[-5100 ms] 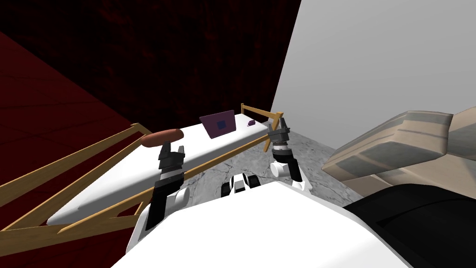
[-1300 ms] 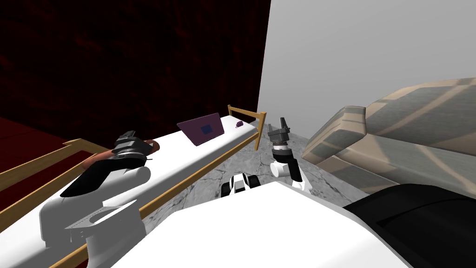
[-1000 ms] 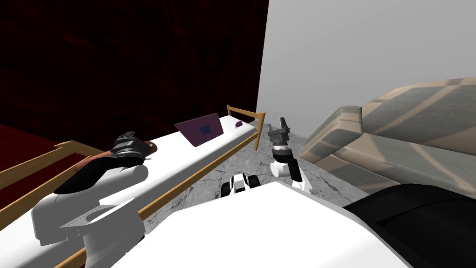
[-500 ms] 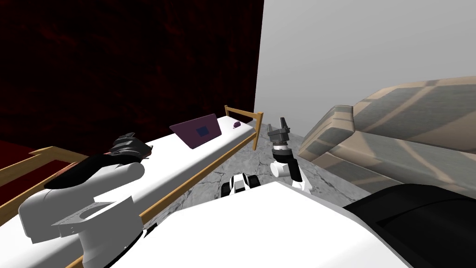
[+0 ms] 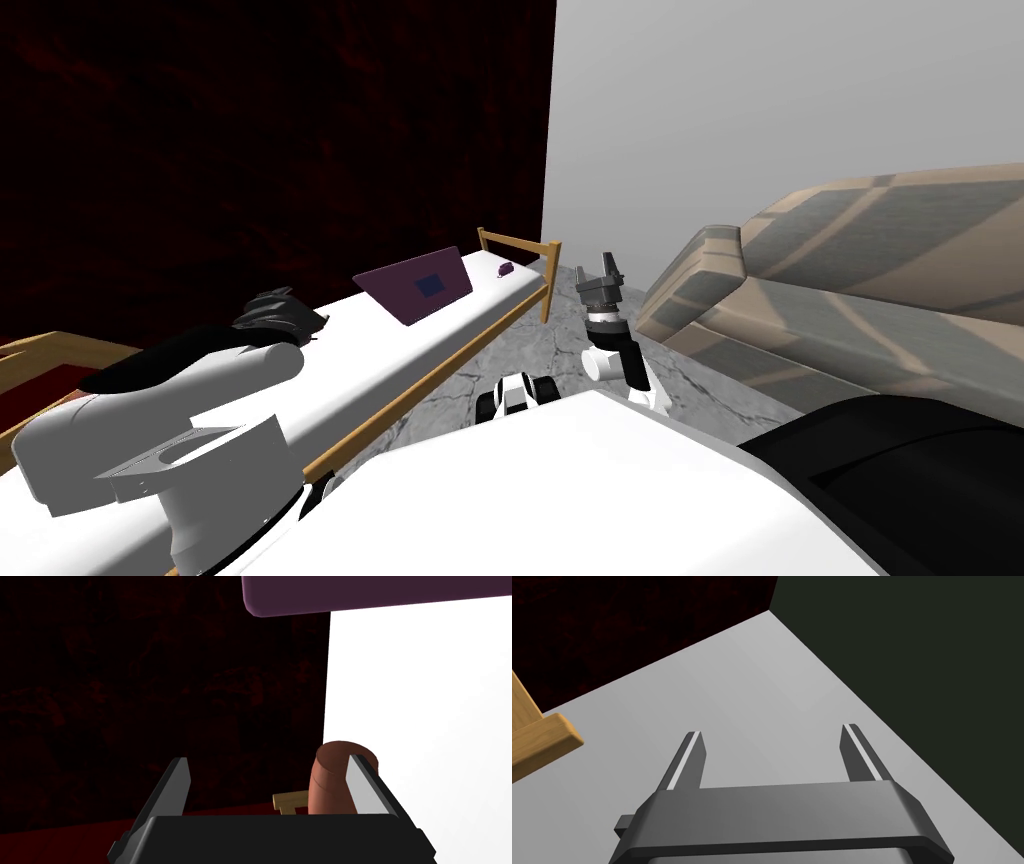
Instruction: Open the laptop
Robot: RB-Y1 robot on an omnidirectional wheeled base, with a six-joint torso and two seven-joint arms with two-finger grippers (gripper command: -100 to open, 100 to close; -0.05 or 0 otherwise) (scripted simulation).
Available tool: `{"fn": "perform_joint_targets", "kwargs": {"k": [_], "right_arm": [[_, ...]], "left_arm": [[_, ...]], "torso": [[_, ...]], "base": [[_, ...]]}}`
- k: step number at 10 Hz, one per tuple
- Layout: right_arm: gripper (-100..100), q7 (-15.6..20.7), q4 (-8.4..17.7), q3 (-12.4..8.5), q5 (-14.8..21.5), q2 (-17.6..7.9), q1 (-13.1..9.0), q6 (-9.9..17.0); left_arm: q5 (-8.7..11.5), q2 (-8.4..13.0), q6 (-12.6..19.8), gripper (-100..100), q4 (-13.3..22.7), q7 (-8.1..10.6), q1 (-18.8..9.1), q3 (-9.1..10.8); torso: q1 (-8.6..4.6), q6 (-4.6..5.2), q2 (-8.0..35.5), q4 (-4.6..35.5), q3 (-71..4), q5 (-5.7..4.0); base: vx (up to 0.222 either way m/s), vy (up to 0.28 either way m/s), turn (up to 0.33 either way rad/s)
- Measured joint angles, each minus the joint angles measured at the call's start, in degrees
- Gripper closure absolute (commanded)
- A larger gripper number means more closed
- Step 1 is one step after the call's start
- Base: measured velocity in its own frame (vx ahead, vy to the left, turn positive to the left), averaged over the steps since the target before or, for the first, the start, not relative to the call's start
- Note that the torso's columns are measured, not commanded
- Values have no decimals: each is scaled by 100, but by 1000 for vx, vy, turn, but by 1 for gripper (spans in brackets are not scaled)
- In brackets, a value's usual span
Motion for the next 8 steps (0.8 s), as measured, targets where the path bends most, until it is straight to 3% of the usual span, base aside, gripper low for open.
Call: {"fn": "perform_joint_targets", "kwargs": {"k": [8], "right_arm": [[0, 0, 0, 0, 0, 0, 0, 0]], "left_arm": [[71, 389, 1215, -100, 177, 74, -350, -33]], "torso": [[0, -3, 6, 1, 4, 1]], "base": [[27, 13, -91]]}}
